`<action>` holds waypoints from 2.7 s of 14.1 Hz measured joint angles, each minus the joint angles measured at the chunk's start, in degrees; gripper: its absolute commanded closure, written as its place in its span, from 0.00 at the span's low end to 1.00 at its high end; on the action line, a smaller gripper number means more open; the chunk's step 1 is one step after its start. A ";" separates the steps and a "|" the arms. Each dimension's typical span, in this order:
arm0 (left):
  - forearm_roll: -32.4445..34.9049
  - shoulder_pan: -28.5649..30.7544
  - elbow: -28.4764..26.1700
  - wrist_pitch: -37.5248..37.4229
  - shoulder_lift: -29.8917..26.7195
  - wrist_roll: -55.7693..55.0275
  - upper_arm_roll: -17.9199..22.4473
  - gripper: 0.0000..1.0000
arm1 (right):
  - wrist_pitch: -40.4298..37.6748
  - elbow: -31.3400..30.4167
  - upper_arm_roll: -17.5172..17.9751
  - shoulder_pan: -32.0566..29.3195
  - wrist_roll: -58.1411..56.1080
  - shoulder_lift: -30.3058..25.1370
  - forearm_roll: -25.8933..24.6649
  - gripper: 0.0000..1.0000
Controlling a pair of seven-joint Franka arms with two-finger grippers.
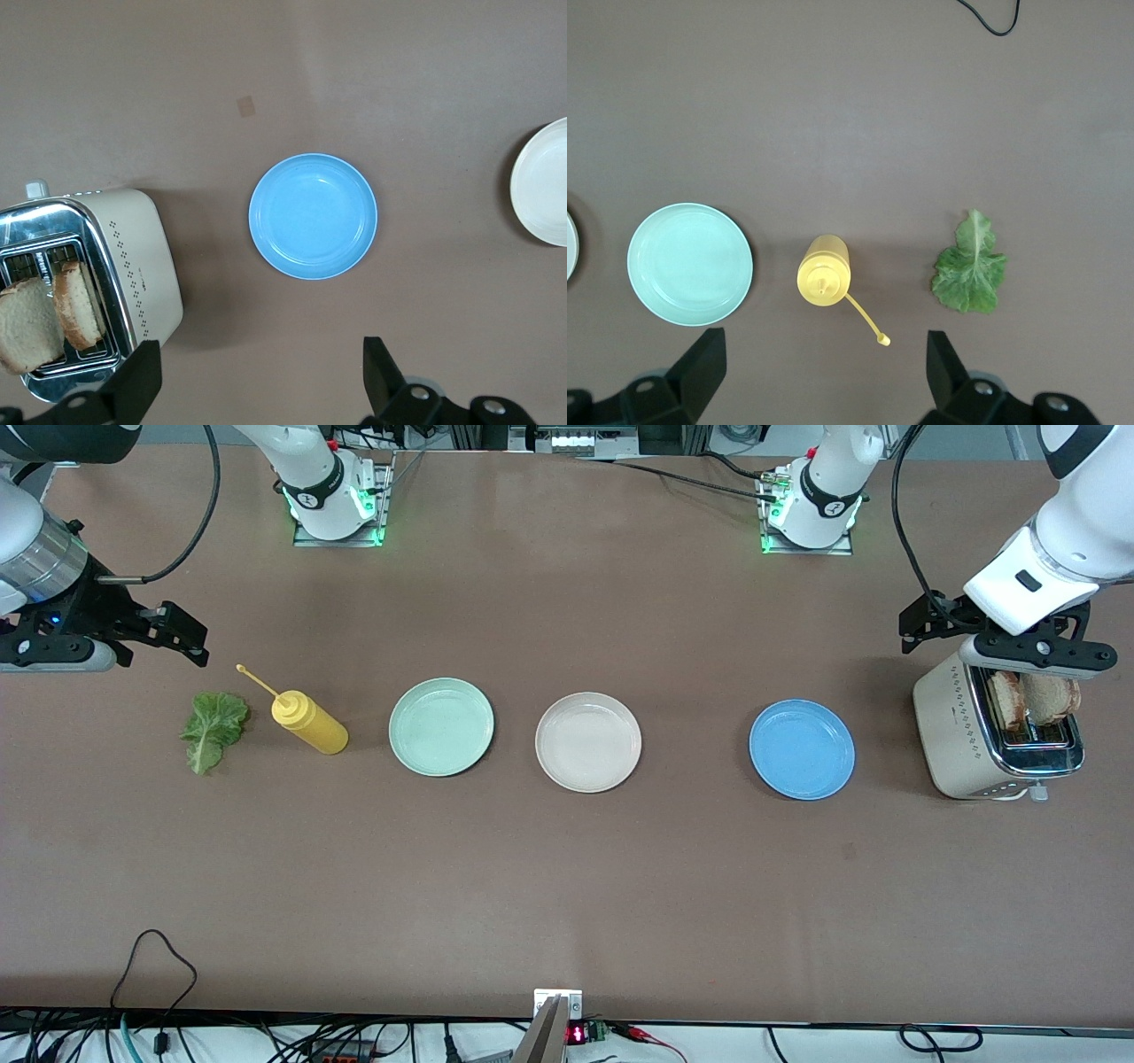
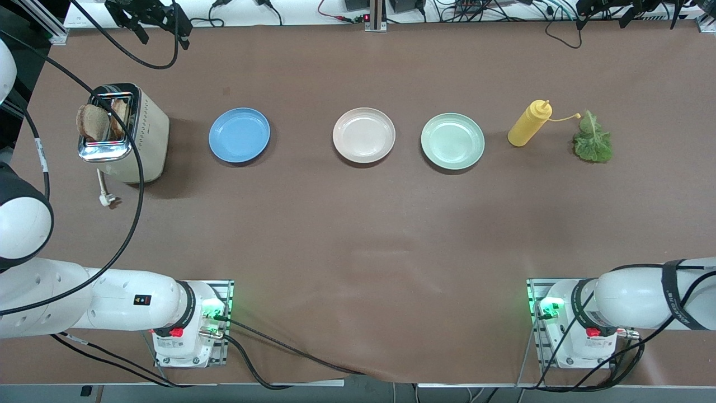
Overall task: Make sandwich in beige plate with both arms
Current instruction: 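Grasp a bread slice in the toaster with the left gripper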
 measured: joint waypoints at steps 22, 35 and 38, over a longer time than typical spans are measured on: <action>11.48 7.80 -0.21 -4.68 9.59 0.15 1.37 0.00 | -0.93 -0.89 -0.05 -0.03 0.00 0.74 0.00 0.00; 16.92 19.36 -20.01 26.17 10.25 7.15 1.42 0.72 | -2.46 -1.81 -1.02 -4.39 -21.27 3.21 10.74 0.00; 16.92 19.32 -20.19 23.78 9.54 7.15 1.23 0.91 | 0.08 -6.63 -1.39 -11.38 -41.27 2.01 22.00 0.00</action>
